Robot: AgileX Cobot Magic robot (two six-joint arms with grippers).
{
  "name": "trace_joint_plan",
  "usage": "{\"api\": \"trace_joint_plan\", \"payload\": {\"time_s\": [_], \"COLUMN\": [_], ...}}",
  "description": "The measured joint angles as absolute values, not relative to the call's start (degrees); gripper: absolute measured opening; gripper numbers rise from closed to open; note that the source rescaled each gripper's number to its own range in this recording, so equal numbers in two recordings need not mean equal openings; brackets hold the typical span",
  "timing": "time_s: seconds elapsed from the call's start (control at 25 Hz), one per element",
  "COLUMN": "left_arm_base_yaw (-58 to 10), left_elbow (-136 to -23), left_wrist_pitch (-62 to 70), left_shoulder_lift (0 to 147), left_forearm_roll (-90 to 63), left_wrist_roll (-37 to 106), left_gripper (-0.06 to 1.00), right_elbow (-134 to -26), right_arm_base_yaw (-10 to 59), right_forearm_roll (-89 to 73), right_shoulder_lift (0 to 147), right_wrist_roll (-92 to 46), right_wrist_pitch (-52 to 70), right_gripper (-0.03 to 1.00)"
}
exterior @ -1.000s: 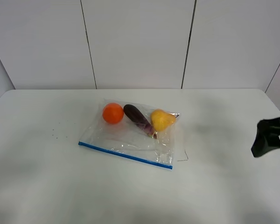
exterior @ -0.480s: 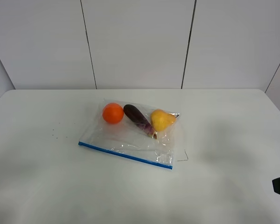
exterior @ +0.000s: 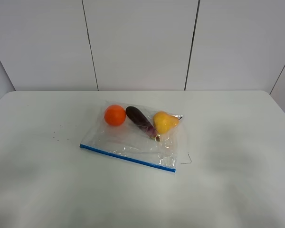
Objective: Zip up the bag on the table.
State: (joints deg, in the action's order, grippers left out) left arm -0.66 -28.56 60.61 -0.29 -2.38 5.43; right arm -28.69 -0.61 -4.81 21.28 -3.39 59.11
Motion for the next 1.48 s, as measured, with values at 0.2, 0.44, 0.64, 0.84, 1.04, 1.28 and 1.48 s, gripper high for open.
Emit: {"api": "trace_joint_plan", "payload": {"time_s": [0.2, 0.44, 0.64, 0.84, 1.04, 1.28, 1.48], "left_arm_base_yaw": [-0.7, -0.7, -0.7, -0.7, -0.7, -0.7, -0.7], "left_elbow": [-28.6, -28.6, -28.6, -28.6, -28.6, -28.6, -28.6], "left_wrist_pitch": [60.6, 60.6, 60.6, 60.6, 60.6, 60.6, 60.6], "left_shoulder_lift": [-0.3, -0.3, -0.3, -0.3, -0.3, -0.3, -0.3], "left_forearm_roll": [-2.4, -2.4, -2.4, -2.4, -2.4, -2.4, -2.4], "left_wrist_roll": [5.4, 5.4, 5.4, 5.4, 5.4, 5.4, 5.4], "left_gripper": [0.88, 0.88, 0.88, 0.88, 0.88, 0.88, 0.88], "right_elbow": [-28.7, -28.7, -28.7, -28.7, -28.7, -28.7, -28.7], "right_arm_base_yaw": [-0.6, -0.6, -0.6, -0.6, -0.6, -0.6, -0.6], "right_forearm_roll": [-4.8, -4.8, -4.8, -4.8, -4.9, -5.0, -5.1], "right_shoulder_lift": [18.8, 10.7, 3.6, -0.2, -0.3, -0.3, -0.3], "right_wrist_roll": [-3.4, -3.4, -3.4, -3.3, -3.2, -3.2, -3.2], "right_wrist_pitch": [59.1, 59.1, 59.1, 59.2, 59.2, 59.2, 59.2], "right_gripper": [1.00, 1.00, 1.00, 1.00, 1.00, 1.00, 1.00]}}
